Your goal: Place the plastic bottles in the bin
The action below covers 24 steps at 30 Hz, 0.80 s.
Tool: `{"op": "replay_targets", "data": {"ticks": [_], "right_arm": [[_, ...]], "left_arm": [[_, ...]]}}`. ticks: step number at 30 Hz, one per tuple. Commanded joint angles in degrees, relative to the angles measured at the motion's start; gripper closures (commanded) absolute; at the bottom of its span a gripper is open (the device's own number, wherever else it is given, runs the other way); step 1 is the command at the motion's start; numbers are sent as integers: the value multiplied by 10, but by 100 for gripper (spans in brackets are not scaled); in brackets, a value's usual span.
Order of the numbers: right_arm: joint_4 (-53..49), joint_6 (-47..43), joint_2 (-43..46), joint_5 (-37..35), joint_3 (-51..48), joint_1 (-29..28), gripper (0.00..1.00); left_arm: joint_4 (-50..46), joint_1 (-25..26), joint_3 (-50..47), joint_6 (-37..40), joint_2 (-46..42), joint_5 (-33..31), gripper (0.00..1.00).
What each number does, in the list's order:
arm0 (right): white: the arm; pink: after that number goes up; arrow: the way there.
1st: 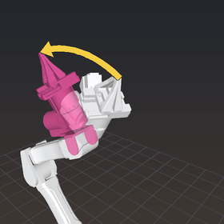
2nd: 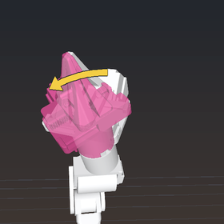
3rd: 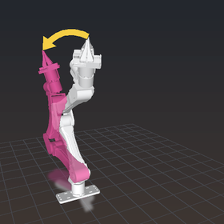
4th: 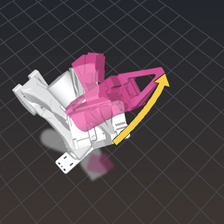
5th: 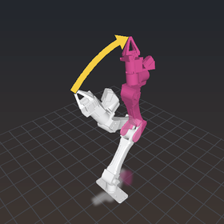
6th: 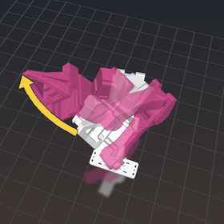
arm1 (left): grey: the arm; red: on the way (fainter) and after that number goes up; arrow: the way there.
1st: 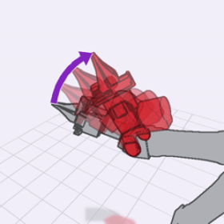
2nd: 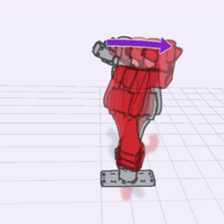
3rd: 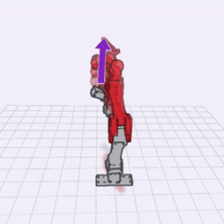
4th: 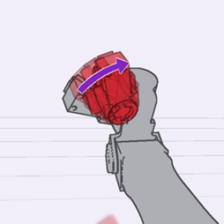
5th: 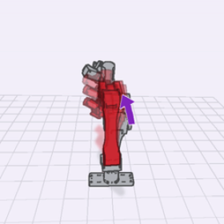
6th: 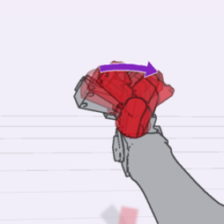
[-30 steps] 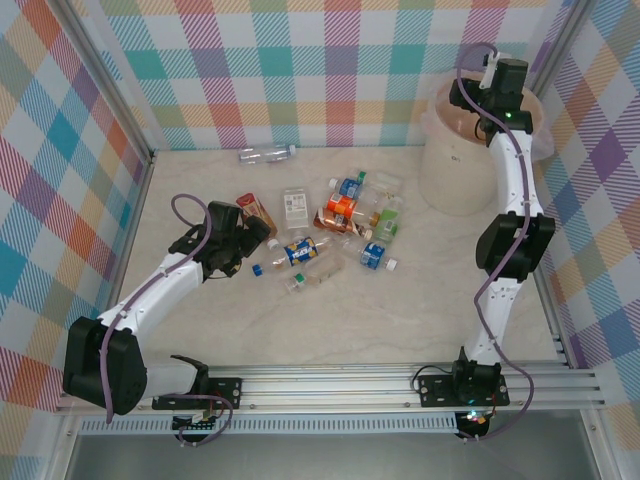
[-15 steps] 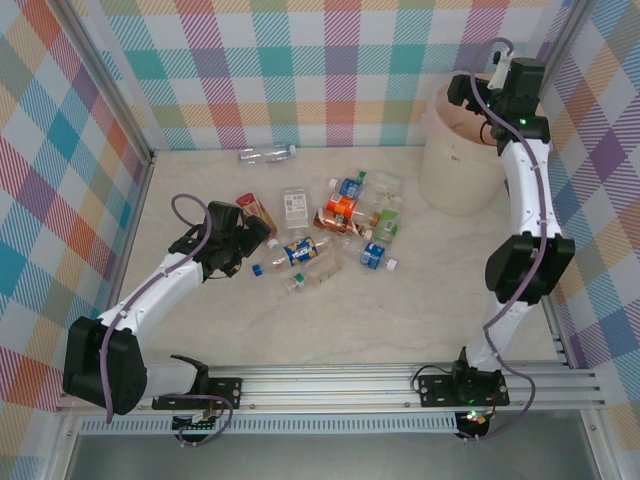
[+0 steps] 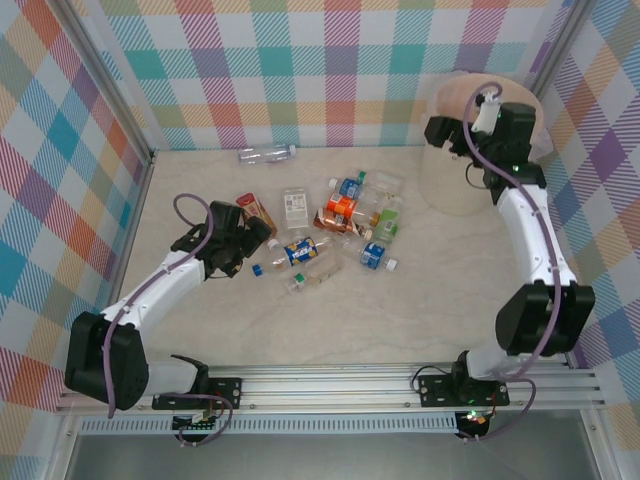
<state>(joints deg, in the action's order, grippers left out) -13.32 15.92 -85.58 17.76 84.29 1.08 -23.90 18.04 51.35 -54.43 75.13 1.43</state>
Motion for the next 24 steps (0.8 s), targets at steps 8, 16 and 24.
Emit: {"op": "replay_targets", "data": {"ticks": [8,16,24], "right_arm": [[46,19,155,10,-185,-99,0],[31,27,173,-4,-234,-129,0],[16,24,177,-16,-224,-130,0]], "left_arm": [[-45,-6,86,42,83,12,0],[-93,-6,193,140,199,-87,0],[-85,-7,274,162,299,-156,0]]}}
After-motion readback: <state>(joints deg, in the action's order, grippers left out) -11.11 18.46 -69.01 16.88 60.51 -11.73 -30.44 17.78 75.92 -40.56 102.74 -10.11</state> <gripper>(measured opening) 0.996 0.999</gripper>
